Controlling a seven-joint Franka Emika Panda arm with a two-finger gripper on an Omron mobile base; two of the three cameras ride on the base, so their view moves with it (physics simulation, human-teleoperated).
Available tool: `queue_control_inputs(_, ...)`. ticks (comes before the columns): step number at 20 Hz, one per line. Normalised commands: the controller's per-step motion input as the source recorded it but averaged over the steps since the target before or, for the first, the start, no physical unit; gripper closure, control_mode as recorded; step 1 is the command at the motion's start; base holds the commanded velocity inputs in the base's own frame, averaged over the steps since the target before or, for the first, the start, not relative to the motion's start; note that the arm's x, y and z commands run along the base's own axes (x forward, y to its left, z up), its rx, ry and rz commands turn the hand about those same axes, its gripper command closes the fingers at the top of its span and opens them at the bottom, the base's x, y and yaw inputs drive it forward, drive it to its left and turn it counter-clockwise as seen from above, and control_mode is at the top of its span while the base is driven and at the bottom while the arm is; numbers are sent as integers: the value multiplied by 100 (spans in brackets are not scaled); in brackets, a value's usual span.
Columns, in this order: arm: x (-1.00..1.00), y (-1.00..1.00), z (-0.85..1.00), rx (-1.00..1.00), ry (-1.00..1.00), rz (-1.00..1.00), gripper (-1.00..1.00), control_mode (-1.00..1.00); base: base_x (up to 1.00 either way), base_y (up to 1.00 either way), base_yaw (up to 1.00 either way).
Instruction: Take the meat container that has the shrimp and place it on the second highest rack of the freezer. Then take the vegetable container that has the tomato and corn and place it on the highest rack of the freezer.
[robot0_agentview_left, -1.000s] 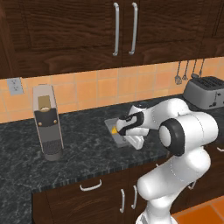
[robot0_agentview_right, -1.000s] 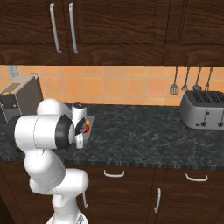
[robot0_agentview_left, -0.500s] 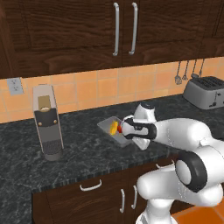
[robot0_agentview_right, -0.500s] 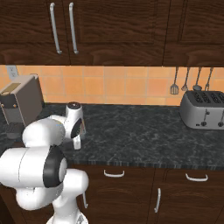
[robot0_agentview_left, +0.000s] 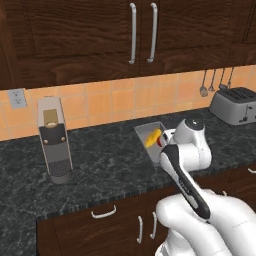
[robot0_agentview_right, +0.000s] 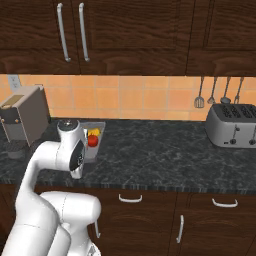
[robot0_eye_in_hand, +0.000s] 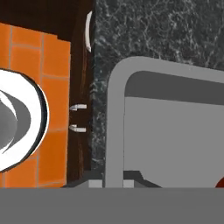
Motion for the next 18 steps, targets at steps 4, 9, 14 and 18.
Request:
queue_control_inputs(4,-67,-26,100,5,0,-29,100,-100,0,0,0)
queue_control_inputs(9,-39,0,100,0,11,-7,100,-100,0,0,0)
queue_control_inputs(14,-23,18,25,-2,33,0,100,-100,0,0,0)
queue_control_inputs(18,-76,6,-20,-6,11,0,100,-100,0,0,0)
